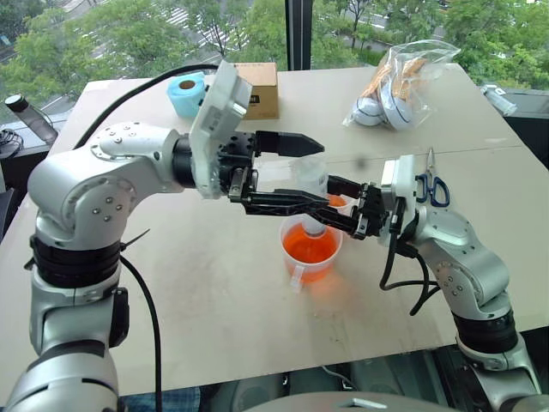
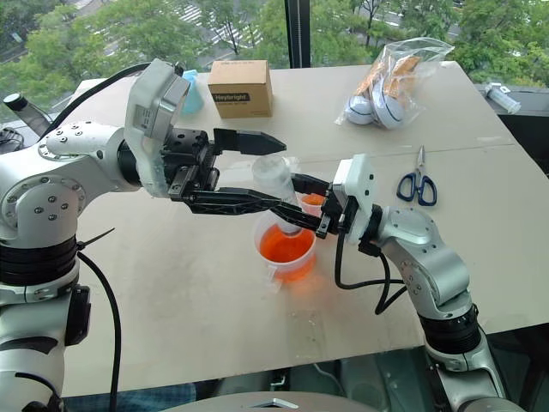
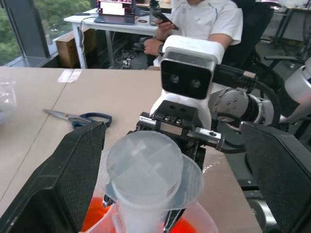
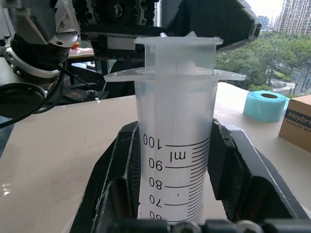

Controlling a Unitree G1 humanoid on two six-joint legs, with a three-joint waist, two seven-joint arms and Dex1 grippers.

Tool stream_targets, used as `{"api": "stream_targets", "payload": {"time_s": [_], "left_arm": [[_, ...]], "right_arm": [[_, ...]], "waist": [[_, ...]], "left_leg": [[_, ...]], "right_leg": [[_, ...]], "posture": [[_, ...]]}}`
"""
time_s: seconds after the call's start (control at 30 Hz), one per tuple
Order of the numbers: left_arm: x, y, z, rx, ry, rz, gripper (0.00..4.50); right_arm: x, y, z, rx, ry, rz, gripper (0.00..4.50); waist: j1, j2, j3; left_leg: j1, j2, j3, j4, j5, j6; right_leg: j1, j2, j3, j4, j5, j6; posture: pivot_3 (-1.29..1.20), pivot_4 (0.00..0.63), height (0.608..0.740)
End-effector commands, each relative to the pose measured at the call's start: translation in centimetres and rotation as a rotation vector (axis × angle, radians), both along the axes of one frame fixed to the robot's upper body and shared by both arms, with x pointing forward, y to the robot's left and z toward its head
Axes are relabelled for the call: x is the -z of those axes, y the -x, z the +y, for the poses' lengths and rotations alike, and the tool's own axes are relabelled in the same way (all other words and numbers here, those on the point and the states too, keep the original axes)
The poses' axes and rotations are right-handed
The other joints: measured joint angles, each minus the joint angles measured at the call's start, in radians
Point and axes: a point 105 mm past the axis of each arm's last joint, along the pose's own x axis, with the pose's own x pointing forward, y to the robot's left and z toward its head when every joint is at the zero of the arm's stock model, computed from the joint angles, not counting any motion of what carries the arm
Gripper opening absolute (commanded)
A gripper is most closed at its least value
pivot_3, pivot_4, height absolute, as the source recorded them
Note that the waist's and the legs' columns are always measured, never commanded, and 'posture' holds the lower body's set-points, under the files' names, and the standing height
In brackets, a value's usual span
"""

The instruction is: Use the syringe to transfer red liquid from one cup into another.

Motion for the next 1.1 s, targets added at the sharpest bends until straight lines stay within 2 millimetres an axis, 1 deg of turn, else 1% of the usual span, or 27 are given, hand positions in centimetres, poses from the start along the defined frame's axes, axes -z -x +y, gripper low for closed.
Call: {"api": "stream_targets", "payload": {"time_s": [0.03, 0.3, 0.4, 0.43, 0.47, 0.5, 0.53, 0.57, 0.8, 1.1], "left_arm": [[-0.2, -0.1, -0.2, 0.009, 0.003, -0.043, 4.50], [0.1, -0.7, -0.4, 0.009, -0.008, -0.048, 4.50], [0.1, -0.9, -0.3, 0.002, -0.002, -0.046, 3.72], [0.1, -0.9, -0.3, 0.002, -0.001, -0.046, 3.37], [0.2, -0.9, -0.3, 0.004, -0.001, -0.046, 2.78], [0.2, -0.9, -0.3, 0.005, -0.003, -0.046, 2.37], [0.4, -0.8, -0.3, 0.009, -0.009, -0.046, 1.83], [0.5, -0.8, -0.2, 0.011, -0.014, -0.046, 1.44], [0.0, -1.3, -0.1, -0.025, 0.013, -0.070, 1.40], [-1.8, -1.9, -0.1, -0.062, 0.045, -0.136, 1.40]], "right_arm": [[-0.7, 0.5, 0.0, -0.008, -0.021, -0.035, 1.48], [-0.8, 0.4, -0.1, -0.003, -0.020, -0.040, 1.48], [-0.8, 0.4, -0.1, 0.000, -0.019, -0.041, 1.48], [-0.8, 0.4, -0.1, 0.000, -0.019, -0.041, 1.48], [-0.8, 0.4, -0.1, 0.001, -0.018, -0.041, 1.48], [-0.8, 0.4, -0.1, 0.002, -0.018, -0.041, 1.48], [-0.8, 0.4, -0.1, 0.003, -0.019, -0.041, 1.48], [-0.8, 0.4, -0.2, 0.003, -0.019, -0.041, 1.48], [-0.6, 0.2, -0.1, 0.004, -0.013, -0.035, 1.48], [0.8, 0.1, 0.0, -0.004, 0.013, 0.003, 1.48]], "waist": [[0.002, 0.000, 0.000], [0.001, 0.000, 0.000], [0.001, 0.000, 0.000], [0.001, 0.000, 0.000], [0.001, 0.000, 0.000], [0.001, 0.000, 0.000], [0.001, 0.000, 0.000], [0.001, 0.000, 0.000], [0.001, 0.000, 0.000], [0.002, 0.000, 0.000]], "left_leg": [[0.000, 0.000, 0.000, 0.000, 0.000, 0.000], [0.000, 0.000, 0.000, 0.000, 0.000, 0.000], [0.000, 0.000, 0.000, 0.000, 0.000, 0.000], [0.000, 0.000, 0.000, 0.000, 0.000, 0.000], [0.000, 0.000, 0.000, 0.000, 0.000, 0.000], [0.000, 0.000, 0.000, 0.000, 0.000, 0.000], [0.000, 0.000, 0.000, 0.000, 0.000, 0.000], [0.000, 0.000, 0.000, 0.000, 0.000, 0.000], [0.000, 0.000, 0.000, 0.000, 0.000, 0.000], [0.000, 0.000, 0.000, 0.000, 0.000, 0.000]], "right_leg": [[0.000, 0.000, 0.000, 0.000, 0.000, 0.000], [0.000, 0.000, 0.000, 0.000, 0.000, 0.000], [0.000, 0.000, 0.000, 0.000, 0.000, 0.000], [0.000, 0.000, 0.000, 0.000, 0.000, 0.000], [0.000, 0.000, 0.000, 0.000, 0.000, 0.000], [0.000, 0.000, 0.000, 0.000, 0.000, 0.000], [0.000, 0.000, 0.000, 0.000, 0.000, 0.000], [0.000, 0.000, 0.000, 0.000, 0.000, 0.000], [0.000, 0.000, 0.000, 0.000, 0.000, 0.000], [0.000, 0.000, 0.000, 0.000, 0.000, 0.000]], "posture": [[0.00, 0.150, 0.740], [0.00, 0.150, 0.740], [0.00, 0.150, 0.740], [0.00, 0.150, 0.740], [0.00, 0.150, 0.740], [0.00, 0.150, 0.740], [0.00, 0.150, 0.740], [0.00, 0.150, 0.740], [0.00, 0.150, 0.740], [0.00, 0.150, 0.740]]}}
